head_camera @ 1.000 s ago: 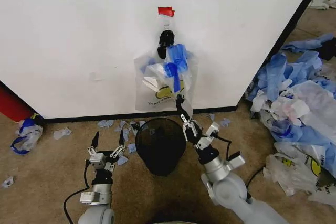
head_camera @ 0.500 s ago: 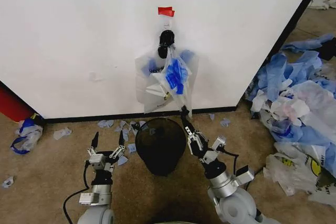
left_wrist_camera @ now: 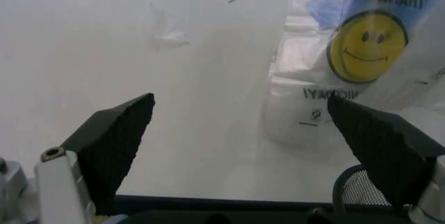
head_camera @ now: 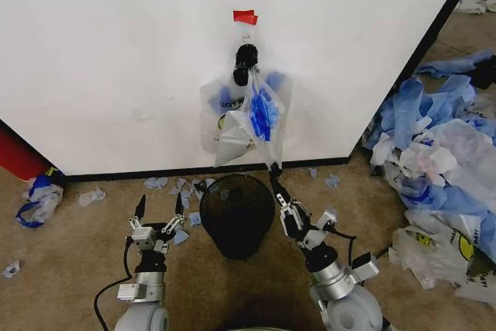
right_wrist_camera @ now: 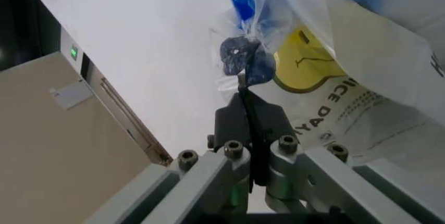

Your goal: Pick up the garbage bag from the wall and place it over the trash bin.

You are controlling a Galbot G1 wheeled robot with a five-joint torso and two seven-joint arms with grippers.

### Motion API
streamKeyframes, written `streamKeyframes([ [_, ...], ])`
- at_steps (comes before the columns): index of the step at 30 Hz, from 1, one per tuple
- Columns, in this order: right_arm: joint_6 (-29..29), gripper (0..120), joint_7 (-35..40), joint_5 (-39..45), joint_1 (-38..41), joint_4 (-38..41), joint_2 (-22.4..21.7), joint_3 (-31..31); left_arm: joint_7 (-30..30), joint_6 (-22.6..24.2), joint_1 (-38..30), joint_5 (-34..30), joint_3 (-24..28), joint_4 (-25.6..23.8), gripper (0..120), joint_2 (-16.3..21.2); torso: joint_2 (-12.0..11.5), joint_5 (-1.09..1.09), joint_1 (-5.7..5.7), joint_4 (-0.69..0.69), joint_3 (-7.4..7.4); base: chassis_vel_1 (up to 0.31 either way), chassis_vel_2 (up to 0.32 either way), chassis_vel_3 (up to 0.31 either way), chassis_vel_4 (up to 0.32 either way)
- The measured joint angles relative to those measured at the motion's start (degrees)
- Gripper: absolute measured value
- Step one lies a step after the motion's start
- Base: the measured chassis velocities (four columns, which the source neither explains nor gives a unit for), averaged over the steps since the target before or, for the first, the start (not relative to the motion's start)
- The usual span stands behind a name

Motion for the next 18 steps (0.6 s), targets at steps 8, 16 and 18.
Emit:
streamKeyframes([
  [8,1.17,0,-1.13,-0.88,-3.67,1.26,-0.19,1.76,-0.03,0.01,-0.10,-0.19,-0.04,0.21,98,0.28,0.00,0.00,0.00,0.00,0.00,0.000,0.000,0.000,0.000],
  [16,2.24,0,-1.77,-2.06,-6.25,1.82,-0.04,2.62,-0.04,0.01,-0.15,-0.33,-0.03,0.22,98,0.39,0.00,0.00,0.00,0.00,0.00,0.000,0.000,0.000,0.000],
  [18,2.52,0,-1.92,-2.38,-6.79,1.94,0.05,2.80,-0.04,-0.01,-0.11,-0.39,-0.02,0.22,98,0.42,0.00,0.00,0.00,0.00,0.01,0.000,0.000,0.000,0.000],
])
